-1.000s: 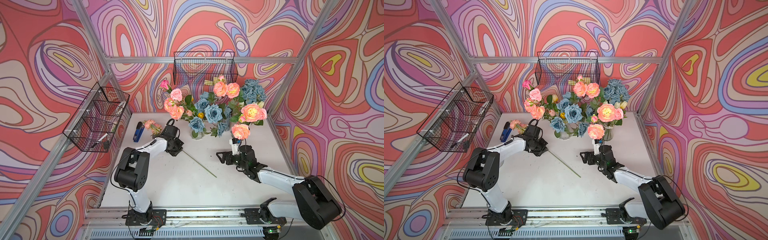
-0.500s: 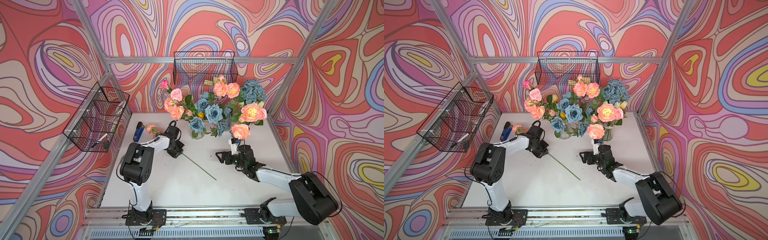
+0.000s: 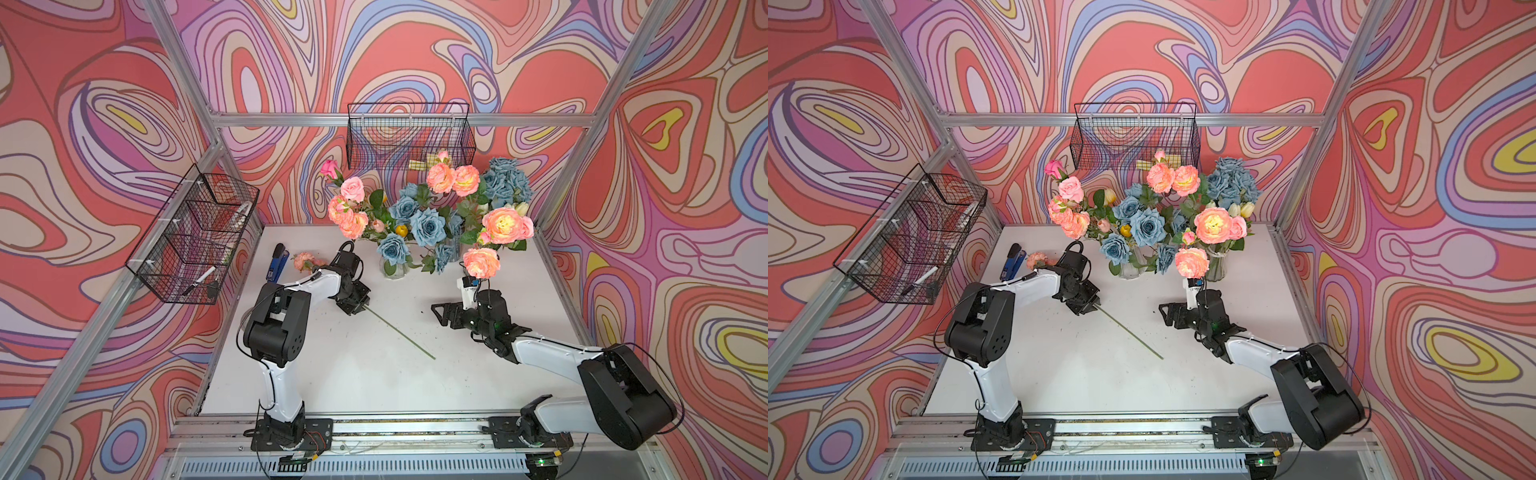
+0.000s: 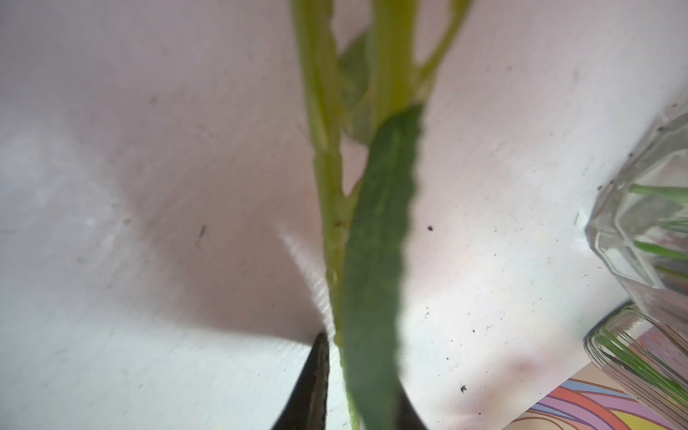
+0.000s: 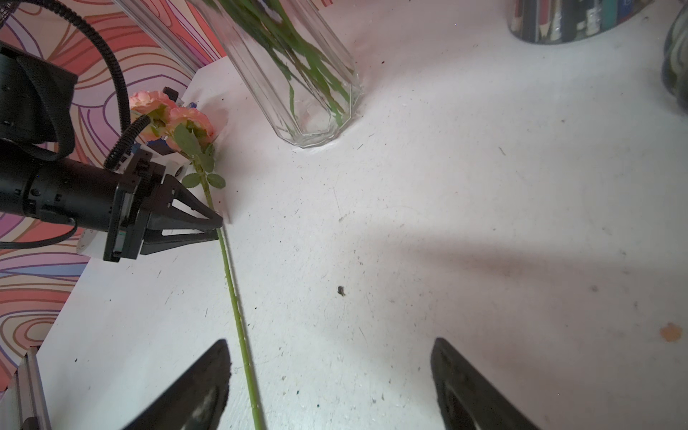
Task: Pick out pink flowers from the vase
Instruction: Place the flower at the center of the board.
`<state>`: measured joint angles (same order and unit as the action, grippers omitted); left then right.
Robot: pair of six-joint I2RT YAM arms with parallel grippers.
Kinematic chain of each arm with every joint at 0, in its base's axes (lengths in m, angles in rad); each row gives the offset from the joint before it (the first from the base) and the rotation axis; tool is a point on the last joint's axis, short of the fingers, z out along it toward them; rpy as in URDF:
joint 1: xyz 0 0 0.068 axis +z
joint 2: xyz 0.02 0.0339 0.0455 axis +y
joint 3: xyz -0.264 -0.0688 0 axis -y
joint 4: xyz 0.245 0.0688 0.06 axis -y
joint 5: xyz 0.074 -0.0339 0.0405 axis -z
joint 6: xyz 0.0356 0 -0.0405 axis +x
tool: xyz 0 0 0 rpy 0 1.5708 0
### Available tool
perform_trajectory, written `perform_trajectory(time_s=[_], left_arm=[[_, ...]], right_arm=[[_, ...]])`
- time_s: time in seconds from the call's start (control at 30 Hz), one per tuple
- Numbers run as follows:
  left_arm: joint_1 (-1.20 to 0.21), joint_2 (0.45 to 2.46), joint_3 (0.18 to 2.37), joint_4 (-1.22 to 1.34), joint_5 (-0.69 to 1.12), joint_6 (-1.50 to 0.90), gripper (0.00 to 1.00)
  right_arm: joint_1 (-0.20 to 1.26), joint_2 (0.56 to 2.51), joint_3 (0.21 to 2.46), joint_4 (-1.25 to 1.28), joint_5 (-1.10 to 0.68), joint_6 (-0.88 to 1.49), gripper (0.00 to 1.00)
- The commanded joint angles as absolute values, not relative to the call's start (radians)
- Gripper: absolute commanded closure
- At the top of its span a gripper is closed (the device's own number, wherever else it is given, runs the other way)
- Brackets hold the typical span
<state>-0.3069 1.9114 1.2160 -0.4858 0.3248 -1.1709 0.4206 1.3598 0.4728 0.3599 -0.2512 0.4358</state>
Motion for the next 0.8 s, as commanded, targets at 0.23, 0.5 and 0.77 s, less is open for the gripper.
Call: perform_trajectory(time_s=[0.23,0.5,0.77], left_arm=[[-0.305,1.864,1.221,-0.595,0.301,-1.157,0.47],[-0.305,1.807,1.248,-0.685,0.257,-1.108,0.32],[-0.308,1.688,1.165,-0.580,0.243,-0.927,0.33]], right_arm=[[0.425,1.347,0.460,0.382,-0.244,0.438,0.14],[0.423,1.338,0.455,0.379,-0.235,0.437,0.14],[0.424,1.348,0.462,0.383,-0.241,0.438,0.14]])
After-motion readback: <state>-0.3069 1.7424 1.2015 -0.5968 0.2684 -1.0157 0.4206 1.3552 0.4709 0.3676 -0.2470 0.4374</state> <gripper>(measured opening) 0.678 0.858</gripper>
